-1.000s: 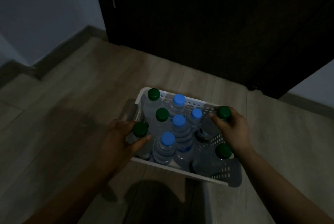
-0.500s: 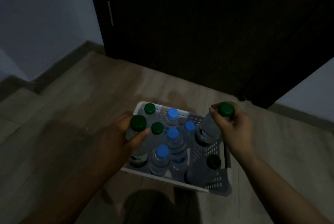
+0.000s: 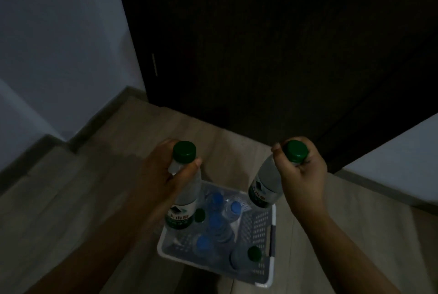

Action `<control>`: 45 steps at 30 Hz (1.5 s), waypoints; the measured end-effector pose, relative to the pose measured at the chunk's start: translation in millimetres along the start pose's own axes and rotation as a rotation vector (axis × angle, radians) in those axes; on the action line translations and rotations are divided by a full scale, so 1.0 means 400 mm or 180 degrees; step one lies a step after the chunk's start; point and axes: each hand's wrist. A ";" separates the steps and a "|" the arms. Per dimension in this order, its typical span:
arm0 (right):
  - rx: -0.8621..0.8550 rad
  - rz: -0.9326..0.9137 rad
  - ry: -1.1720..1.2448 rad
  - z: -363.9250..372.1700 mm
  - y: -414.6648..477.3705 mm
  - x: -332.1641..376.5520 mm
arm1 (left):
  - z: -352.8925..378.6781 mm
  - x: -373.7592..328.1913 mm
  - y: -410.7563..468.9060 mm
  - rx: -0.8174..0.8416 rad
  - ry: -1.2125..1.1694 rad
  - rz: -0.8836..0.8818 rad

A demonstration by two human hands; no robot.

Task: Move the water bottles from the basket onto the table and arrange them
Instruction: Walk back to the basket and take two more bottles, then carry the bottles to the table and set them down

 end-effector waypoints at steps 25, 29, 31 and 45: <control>0.0155 -0.0544 0.0364 -0.687 0.420 1.382 | -0.474 -1.423 0.207 0.0077 -0.0440 0.0655; 0.0024 -0.0926 0.0456 -0.810 0.458 1.614 | -0.575 -1.666 0.237 0.0012 -0.0294 0.1144; -0.0042 -0.1033 0.0550 -0.842 0.480 1.675 | -0.605 -1.726 0.250 0.0033 -0.0401 0.1344; 0.0258 -0.1265 0.1158 -0.982 0.487 1.996 | -0.774 -2.062 0.200 0.0155 -0.1365 0.1568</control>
Point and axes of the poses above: each hand's wrist, its own y-axis towards the middle knuckle, its own z-axis out of the palm, x = y × z, and after that the axes turned 11 degrees about -y, right-handed
